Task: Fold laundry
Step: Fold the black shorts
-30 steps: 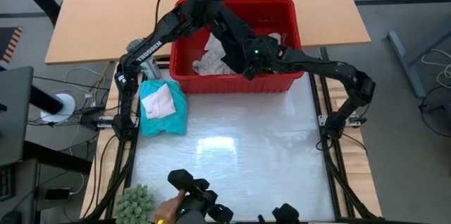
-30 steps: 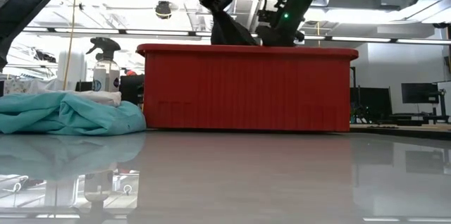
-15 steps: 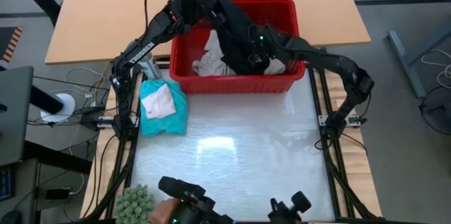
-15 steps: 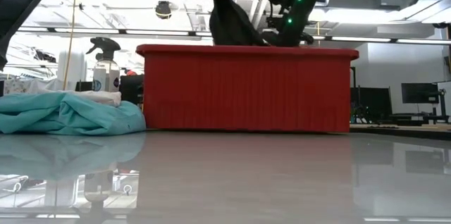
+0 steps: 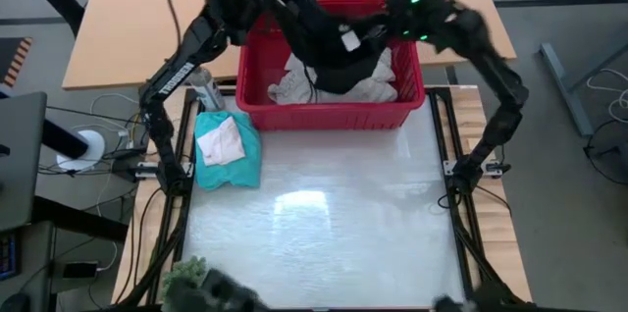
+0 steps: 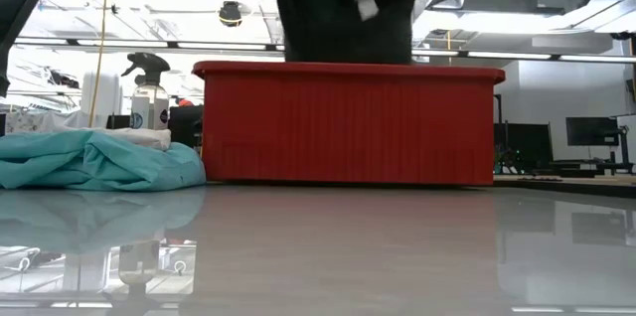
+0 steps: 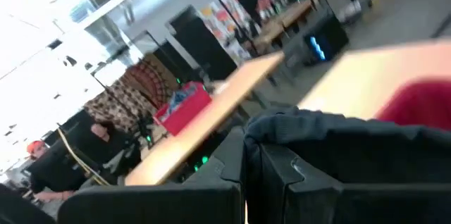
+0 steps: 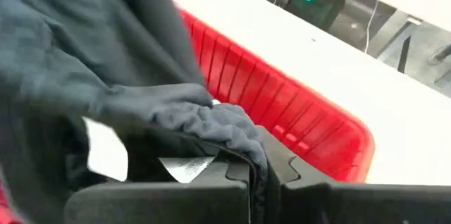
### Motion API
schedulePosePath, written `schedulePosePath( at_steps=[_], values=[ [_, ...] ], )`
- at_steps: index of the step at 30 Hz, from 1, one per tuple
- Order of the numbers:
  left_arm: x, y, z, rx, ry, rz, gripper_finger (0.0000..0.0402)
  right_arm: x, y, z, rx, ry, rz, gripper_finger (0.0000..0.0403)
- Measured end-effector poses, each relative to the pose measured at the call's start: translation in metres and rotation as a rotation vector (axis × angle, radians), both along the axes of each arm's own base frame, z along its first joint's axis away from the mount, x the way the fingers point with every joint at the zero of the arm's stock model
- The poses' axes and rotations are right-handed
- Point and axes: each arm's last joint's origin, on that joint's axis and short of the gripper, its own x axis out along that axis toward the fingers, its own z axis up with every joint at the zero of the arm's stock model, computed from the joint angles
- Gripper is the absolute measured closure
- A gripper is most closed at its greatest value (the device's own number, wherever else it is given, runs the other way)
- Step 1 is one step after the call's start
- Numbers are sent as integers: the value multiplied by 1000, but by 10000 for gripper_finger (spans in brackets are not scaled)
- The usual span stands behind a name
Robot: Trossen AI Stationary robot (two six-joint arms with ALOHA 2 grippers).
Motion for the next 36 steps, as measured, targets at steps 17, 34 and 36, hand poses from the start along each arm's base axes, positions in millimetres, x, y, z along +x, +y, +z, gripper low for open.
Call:
schedulePosePath(
  at_steps=[17,34,36],
  values=[
    [-17,-145,48,68,-115,-254,401,-79,117,66,-103,-321,274,376],
    [-41,-301,57,-31,-127,-394,401,-110,192,80,150,-585,772,376],
    [-47,-315,56,-47,-101,-404,401,-106,200,76,224,-571,811,375]
  ],
)
